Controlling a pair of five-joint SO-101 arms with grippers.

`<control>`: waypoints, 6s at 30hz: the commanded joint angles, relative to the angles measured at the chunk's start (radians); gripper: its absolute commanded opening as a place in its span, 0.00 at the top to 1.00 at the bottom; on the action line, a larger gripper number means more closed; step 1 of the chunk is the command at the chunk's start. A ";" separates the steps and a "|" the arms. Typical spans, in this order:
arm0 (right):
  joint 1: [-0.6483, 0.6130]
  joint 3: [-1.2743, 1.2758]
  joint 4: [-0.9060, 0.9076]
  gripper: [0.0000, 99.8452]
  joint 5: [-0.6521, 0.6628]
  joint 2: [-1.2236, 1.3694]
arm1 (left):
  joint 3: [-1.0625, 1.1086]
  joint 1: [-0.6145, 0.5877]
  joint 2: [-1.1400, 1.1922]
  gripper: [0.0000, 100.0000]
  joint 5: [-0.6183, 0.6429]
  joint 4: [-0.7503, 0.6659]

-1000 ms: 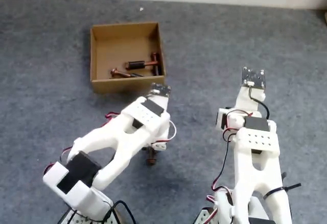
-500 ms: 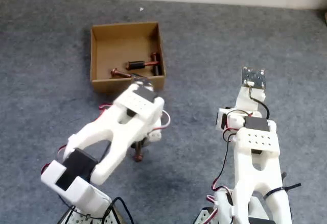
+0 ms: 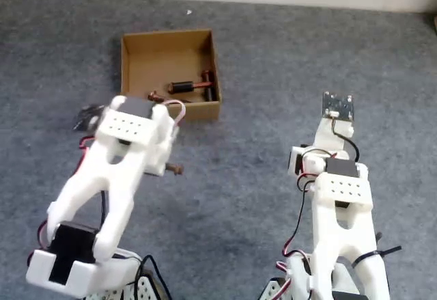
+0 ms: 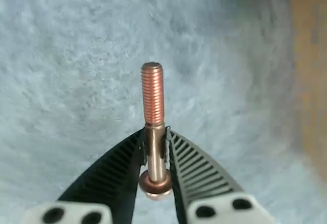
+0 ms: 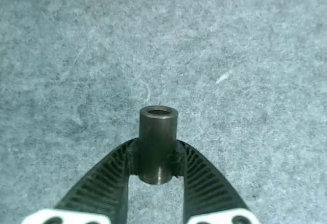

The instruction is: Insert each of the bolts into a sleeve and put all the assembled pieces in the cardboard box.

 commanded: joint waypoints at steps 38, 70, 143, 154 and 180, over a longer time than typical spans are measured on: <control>0.012 0.005 -0.031 0.99 -0.002 -0.031 | -0.041 -0.077 -0.395 0.83 -1.085 0.104; 0.012 0.008 -0.065 0.99 0.000 -0.030 | 0.332 -0.067 -0.392 0.82 -2.789 -0.193; -0.188 0.294 0.091 0.99 0.000 -0.820 | 0.522 -0.041 -1.044 0.99 -1.947 -0.321; -0.446 0.407 0.087 0.99 0.002 -1.178 | 0.578 0.024 -1.254 0.99 -1.722 -0.526; -0.673 0.599 -0.188 0.99 0.123 -1.247 | 0.753 0.427 -1.326 0.99 -1.491 -0.853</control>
